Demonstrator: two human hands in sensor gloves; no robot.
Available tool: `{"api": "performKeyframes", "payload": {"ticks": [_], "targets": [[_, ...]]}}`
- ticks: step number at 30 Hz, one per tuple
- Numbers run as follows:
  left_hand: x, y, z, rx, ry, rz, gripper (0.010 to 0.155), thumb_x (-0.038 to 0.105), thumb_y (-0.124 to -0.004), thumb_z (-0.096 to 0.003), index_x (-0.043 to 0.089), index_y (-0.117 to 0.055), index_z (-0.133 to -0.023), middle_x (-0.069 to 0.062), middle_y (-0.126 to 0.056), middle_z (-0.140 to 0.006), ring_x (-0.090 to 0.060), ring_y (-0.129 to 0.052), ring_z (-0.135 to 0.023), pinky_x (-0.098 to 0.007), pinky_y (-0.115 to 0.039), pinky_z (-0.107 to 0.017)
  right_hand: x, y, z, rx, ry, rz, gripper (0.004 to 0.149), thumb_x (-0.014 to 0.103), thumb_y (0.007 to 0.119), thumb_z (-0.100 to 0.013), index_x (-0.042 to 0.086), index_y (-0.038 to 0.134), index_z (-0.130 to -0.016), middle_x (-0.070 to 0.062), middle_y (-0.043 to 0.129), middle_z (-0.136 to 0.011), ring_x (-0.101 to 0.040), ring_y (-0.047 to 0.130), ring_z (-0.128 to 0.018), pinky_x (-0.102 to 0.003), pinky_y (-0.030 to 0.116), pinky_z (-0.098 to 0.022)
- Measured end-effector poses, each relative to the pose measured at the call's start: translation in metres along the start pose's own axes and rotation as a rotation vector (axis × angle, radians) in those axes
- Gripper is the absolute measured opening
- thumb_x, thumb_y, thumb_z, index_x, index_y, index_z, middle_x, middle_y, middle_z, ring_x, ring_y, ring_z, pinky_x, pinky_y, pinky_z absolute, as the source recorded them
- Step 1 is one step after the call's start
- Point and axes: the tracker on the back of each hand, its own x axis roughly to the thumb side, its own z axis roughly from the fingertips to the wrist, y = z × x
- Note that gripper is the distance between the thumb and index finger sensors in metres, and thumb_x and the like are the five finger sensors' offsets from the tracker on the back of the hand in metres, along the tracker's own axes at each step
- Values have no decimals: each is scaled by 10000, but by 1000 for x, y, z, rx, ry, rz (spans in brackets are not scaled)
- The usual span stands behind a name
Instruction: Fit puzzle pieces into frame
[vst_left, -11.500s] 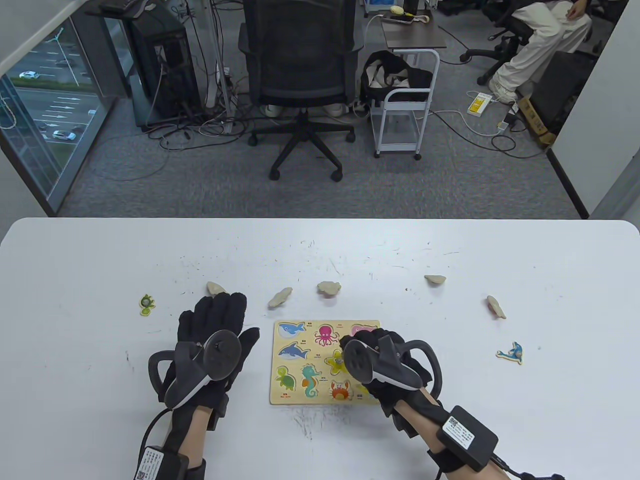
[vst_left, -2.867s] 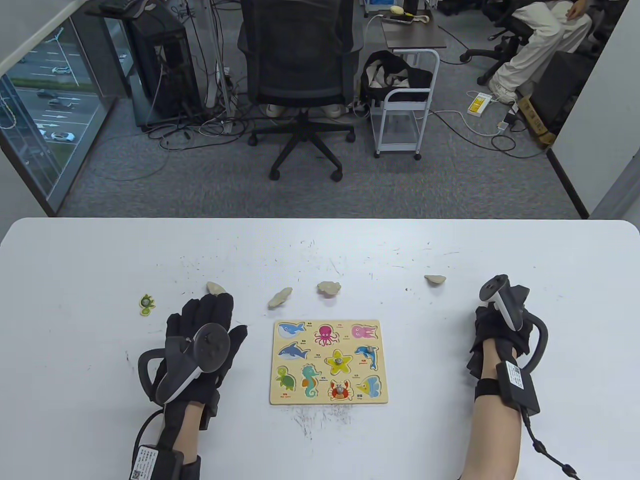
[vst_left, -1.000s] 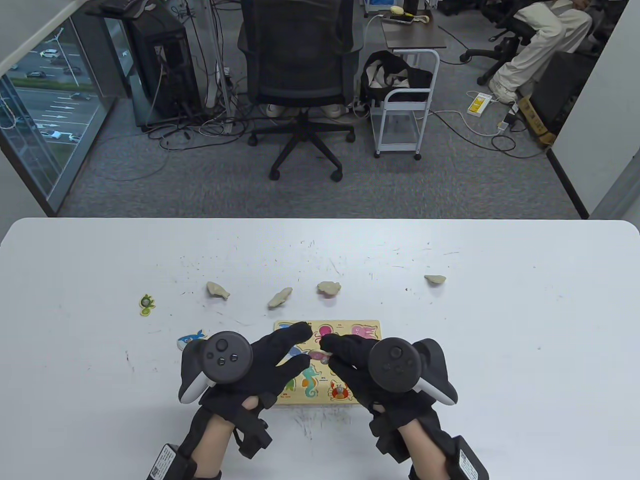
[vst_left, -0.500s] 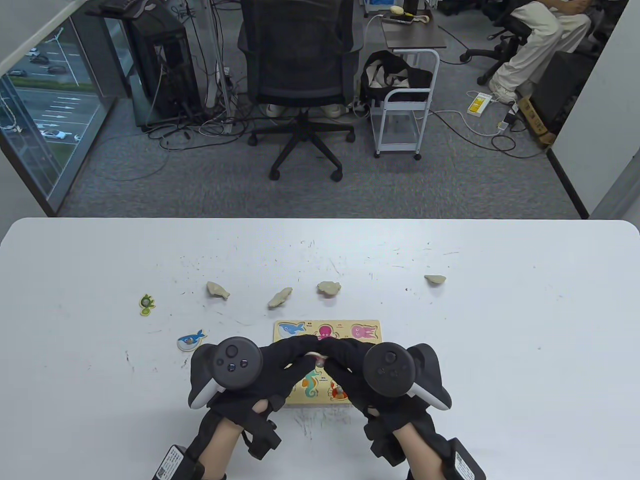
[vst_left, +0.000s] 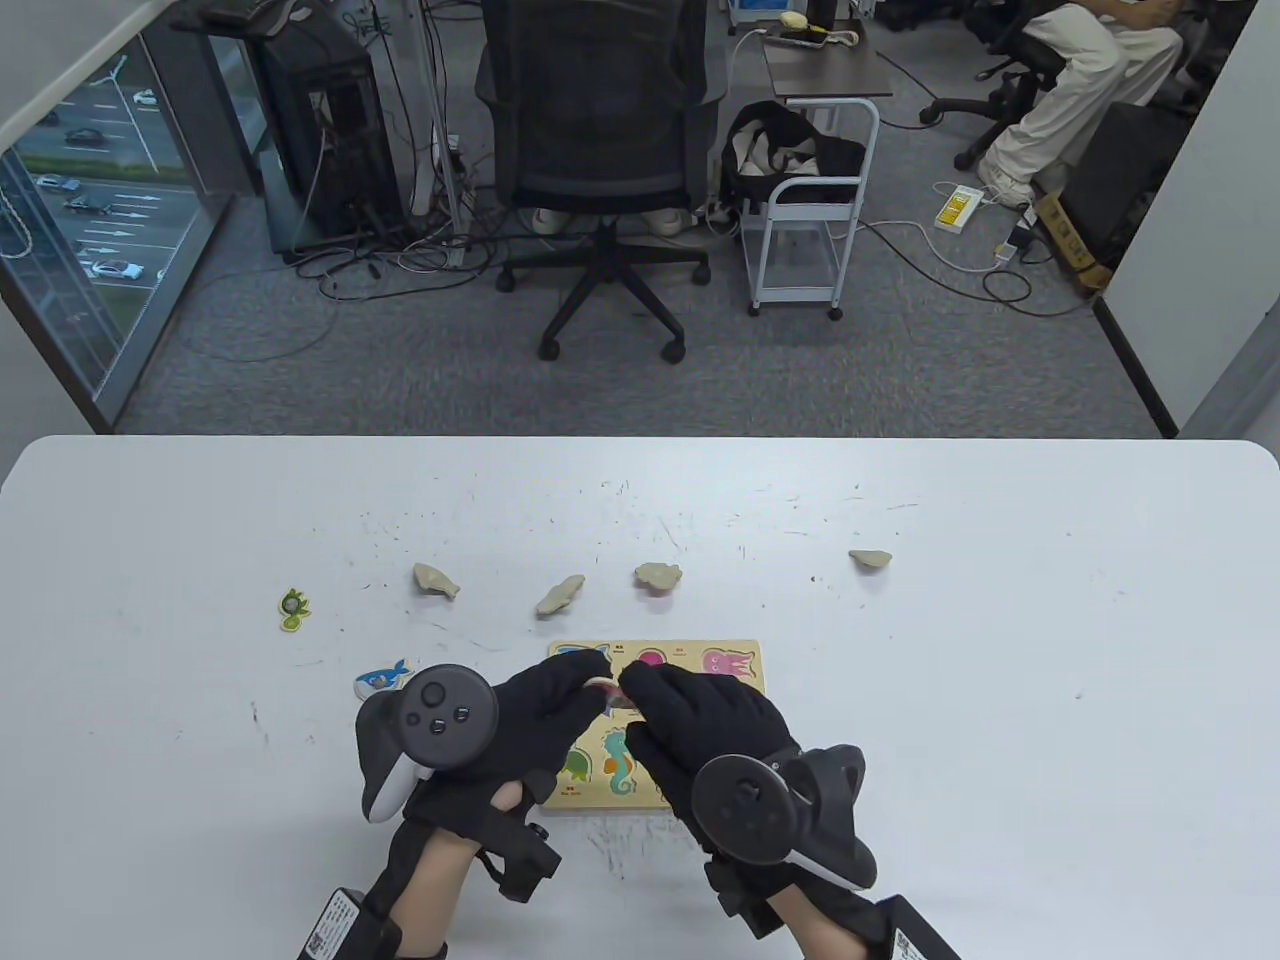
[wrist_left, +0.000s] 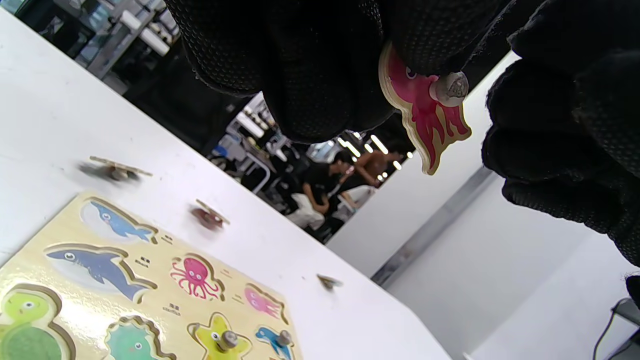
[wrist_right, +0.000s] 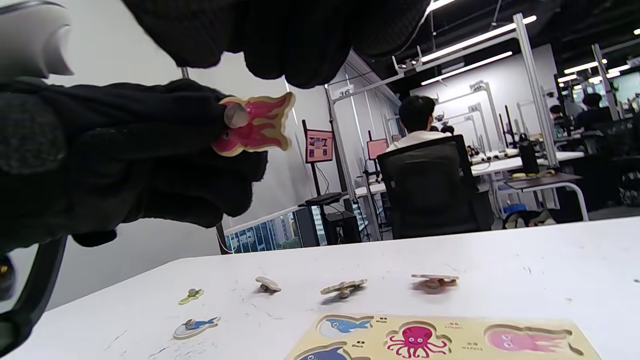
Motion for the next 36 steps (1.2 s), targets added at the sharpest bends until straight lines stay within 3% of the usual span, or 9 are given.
{"api": "performKeyframes", "payload": {"ticks": [9, 14, 27, 36], "targets": [[2, 2, 2, -6, -2, 48, 479, 495, -790, -532, 336, -771, -984, 94, -1002, -881, -116, -1024, -766, -380, -835, -661, 11, 11, 1, -51, -2, 157, 516, 453, 849, -486, 380, 685, -970, 106, 819, -953, -165, 881, -811, -445, 698, -710], [-2, -3, -1, -80, -3, 154, 499, 503, -787, -533, 317, -766, -995, 87, -1002, -883, -122, -1025, -764, -382, -835, -658, 12, 14, 0, -75, 19, 222, 514, 455, 848, -487, 384, 684, -968, 110, 818, -950, -160, 880, -810, -443, 698, -710], [-7, -12, -6, -222, -7, 343, 559, 527, -782, -531, 265, -744, -1023, 50, -993, -898, -142, -1022, -769, -394, -832, -655, 6, 14, 0, -105, 58, 205, 475, 457, 859, -481, 397, 709, -927, 125, 842, -915, -150, 891, -798, -440, 708, -707], [-6, -12, -6, -217, -28, 293, 566, 546, -771, -531, 270, -746, -1024, 49, -993, -901, -148, -1018, -775, -397, -828, -658, -1, 12, -2, -85, 57, 136, 455, 455, 874, -474, 394, 739, -904, 120, 872, -885, -144, 911, -769, -435, 724, -694]]}}
